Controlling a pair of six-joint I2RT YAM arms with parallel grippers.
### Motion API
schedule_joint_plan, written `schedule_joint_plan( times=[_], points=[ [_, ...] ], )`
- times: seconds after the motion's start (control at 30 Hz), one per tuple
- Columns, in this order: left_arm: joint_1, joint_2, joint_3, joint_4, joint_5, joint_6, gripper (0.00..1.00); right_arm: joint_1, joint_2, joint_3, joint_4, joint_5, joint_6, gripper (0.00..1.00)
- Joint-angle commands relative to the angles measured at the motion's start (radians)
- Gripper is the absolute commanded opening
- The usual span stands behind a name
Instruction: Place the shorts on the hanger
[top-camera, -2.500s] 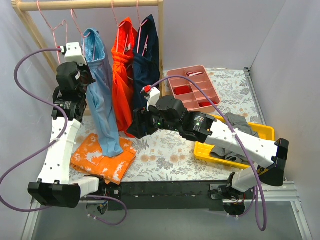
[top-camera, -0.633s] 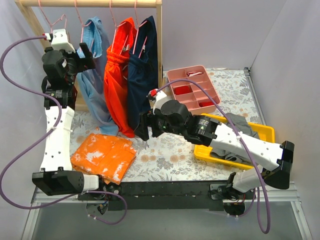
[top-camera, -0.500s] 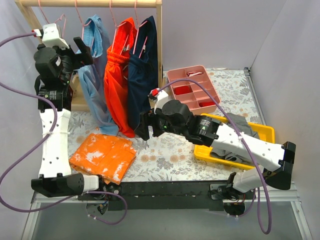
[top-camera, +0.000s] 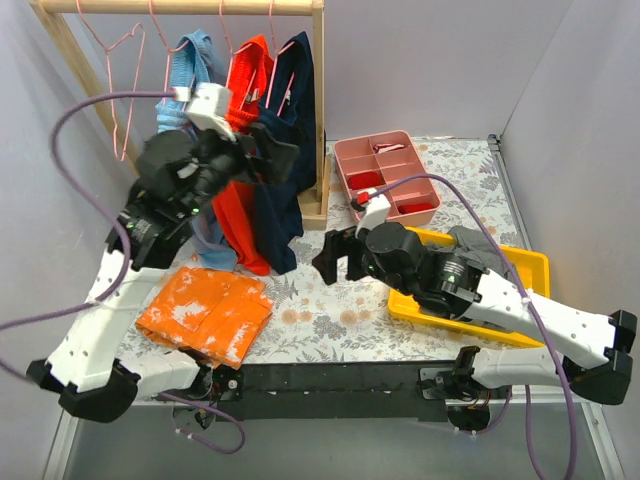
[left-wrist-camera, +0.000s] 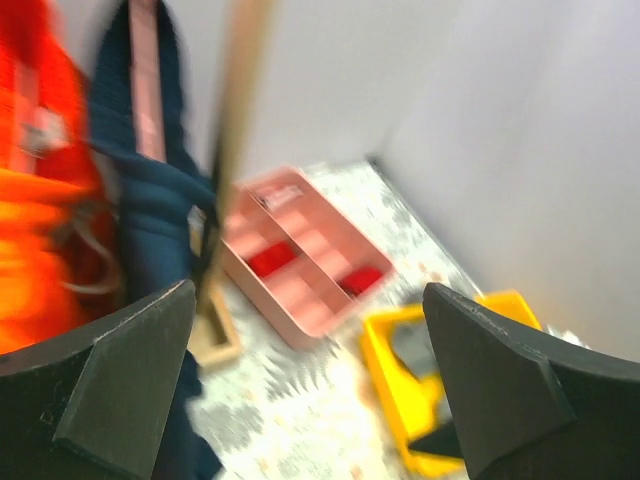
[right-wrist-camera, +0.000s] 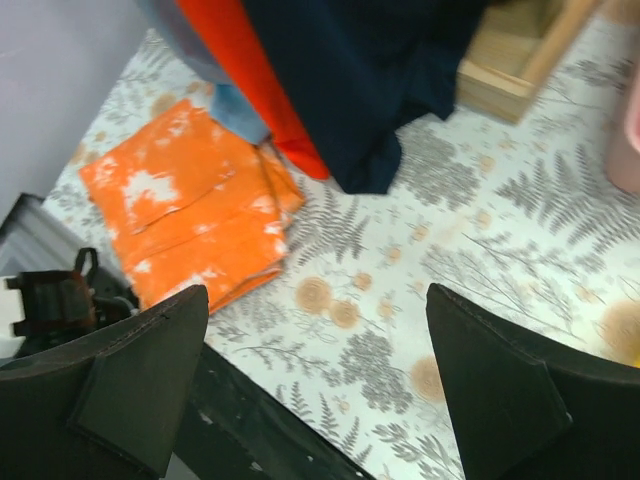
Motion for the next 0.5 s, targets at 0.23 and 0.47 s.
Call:
schedule_joint_plan(
  times=[0.23, 0.47],
  points=[
    [-0.436, 0.111, -0.279, -0.005, -0.267, -0.144, 0.98, -0.020, -0.324, -0.346, -0.127, 0.281, 0.268, 0.98],
    [-0.439, 0.070, -0.597, 0.147, -0.131, -0.267, 0.98, -0.020, -0.414, -0.472, -0.158, 0.310, 0.365, 0.98]
  ],
)
